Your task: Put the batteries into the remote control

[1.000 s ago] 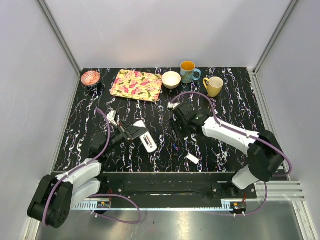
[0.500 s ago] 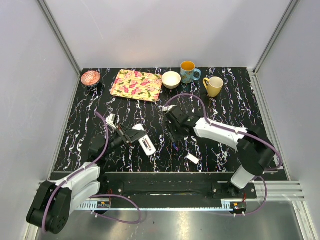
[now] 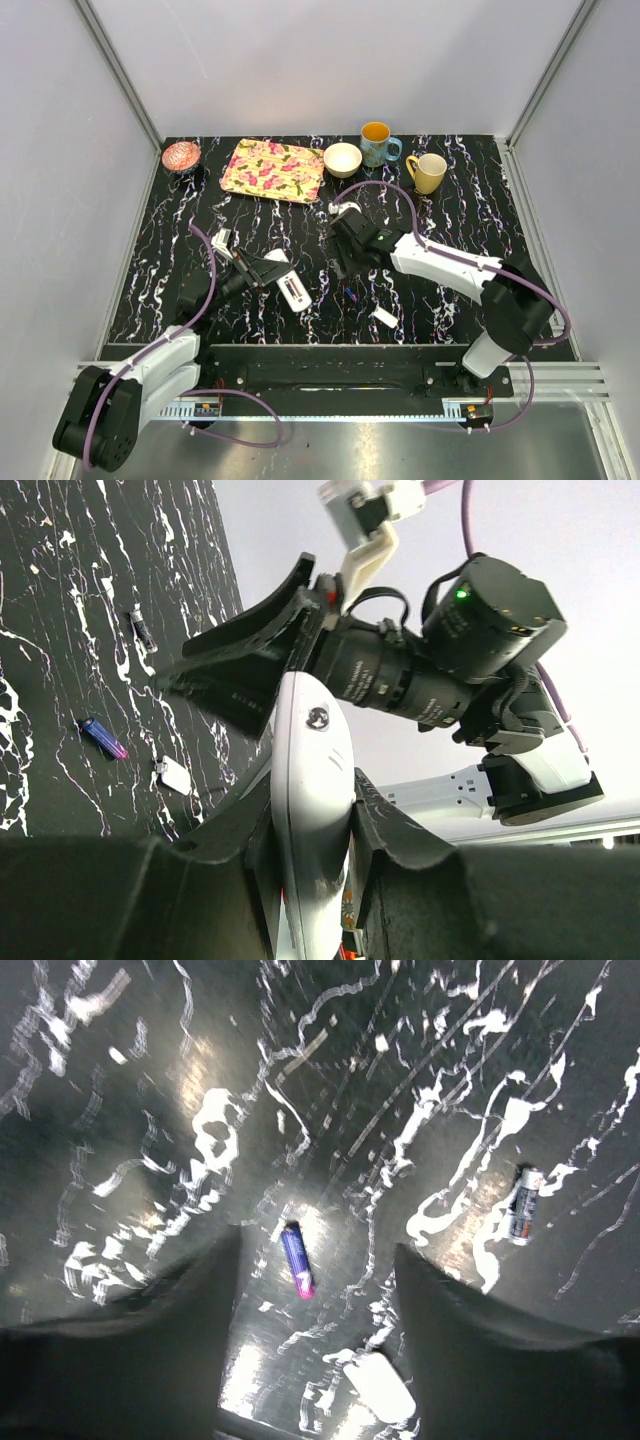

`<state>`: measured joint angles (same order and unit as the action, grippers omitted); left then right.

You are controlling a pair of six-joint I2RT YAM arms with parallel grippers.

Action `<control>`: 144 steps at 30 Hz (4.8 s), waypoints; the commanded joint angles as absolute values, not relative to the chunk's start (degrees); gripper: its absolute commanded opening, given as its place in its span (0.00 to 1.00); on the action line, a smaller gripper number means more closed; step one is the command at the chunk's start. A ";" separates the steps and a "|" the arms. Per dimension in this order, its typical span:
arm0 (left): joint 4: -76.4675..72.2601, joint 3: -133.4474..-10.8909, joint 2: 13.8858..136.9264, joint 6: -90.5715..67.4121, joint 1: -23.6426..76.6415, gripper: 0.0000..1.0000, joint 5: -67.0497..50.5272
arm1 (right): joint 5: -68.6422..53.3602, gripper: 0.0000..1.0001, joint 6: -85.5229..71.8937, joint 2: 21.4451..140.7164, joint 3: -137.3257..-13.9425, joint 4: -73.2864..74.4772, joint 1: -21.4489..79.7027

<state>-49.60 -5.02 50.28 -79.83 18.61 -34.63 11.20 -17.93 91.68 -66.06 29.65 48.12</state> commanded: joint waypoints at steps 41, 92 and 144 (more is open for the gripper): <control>-47.99 -3.78 47.64 -76.90 18.19 0.00 -34.98 | 9.49 0.38 -9.05 102.13 -67.85 32.78 54.67; -48.69 -3.16 48.43 -76.64 18.19 0.00 -35.25 | 7.03 0.00 -10.46 106.44 -68.64 30.06 49.83; -83.93 -12.92 76.82 -88.51 30.23 0.00 -23.82 | 22.50 0.00 -21.27 78.57 -71.54 21.97 65.39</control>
<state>-71.35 -10.68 76.90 -87.44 29.78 -23.66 20.53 -22.61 78.19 -70.17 24.99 64.84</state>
